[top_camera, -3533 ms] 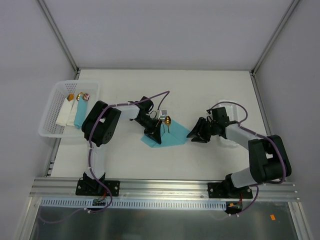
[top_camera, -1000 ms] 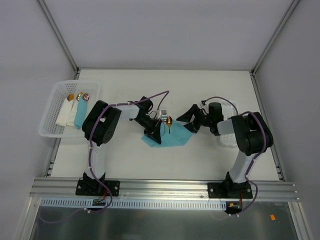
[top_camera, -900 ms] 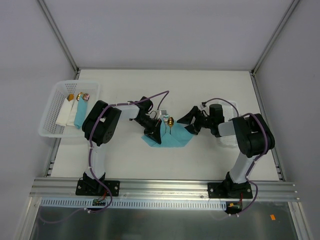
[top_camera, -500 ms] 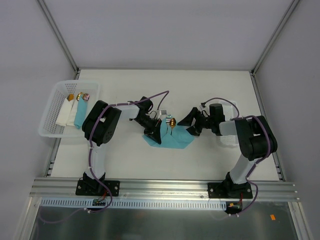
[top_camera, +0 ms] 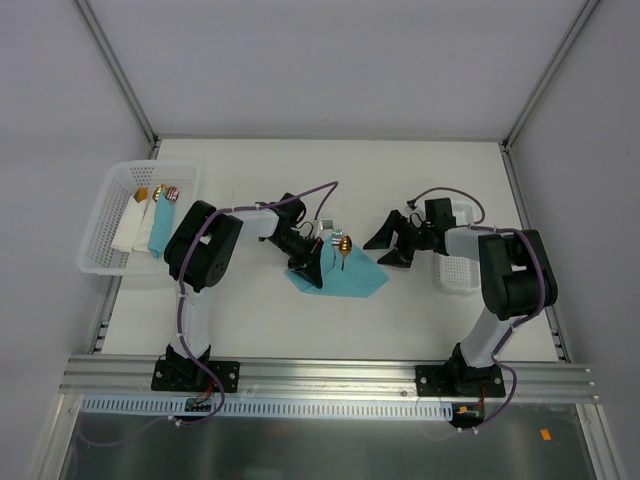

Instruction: Place the utensils on the paper napkin and roll it up

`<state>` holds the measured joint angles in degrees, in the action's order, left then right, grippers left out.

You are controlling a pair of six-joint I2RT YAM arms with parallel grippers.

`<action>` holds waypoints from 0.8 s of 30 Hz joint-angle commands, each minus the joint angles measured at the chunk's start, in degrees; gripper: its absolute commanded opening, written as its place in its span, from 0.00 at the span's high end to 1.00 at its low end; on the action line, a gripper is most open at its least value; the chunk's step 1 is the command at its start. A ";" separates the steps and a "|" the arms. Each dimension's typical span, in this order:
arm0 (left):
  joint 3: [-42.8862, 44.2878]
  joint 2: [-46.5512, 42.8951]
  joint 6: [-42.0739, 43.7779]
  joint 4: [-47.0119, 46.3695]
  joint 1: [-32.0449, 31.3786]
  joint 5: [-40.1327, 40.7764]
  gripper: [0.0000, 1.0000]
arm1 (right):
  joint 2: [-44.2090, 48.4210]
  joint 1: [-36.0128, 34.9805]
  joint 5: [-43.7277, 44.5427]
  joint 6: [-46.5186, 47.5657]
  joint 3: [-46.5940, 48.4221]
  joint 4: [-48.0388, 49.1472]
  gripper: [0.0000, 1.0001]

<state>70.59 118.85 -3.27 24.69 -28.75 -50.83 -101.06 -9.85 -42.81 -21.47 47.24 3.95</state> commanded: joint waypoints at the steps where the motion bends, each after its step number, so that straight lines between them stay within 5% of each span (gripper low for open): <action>1: -0.71 1.47 1.25 0.54 0.63 3.63 0.94 | -3.10 0.79 10.38 8.20 -3.82 -12.65 0.18; 10: -1.07 1.30 0.98 0.36 0.63 3.54 0.94 | 0.42 0.53 9.85 6.89 -6.63 -16.34 0.20; 24: -1.33 1.30 0.28 0.10 0.63 3.54 0.94 | 24.67 1.94 24.27 -0.05 -7.16 -30.48 0.19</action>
<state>70.37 118.83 -3.70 24.49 -28.75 -50.94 -79.37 -8.27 -23.49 -20.47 40.40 -19.22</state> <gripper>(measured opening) 0.064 0.819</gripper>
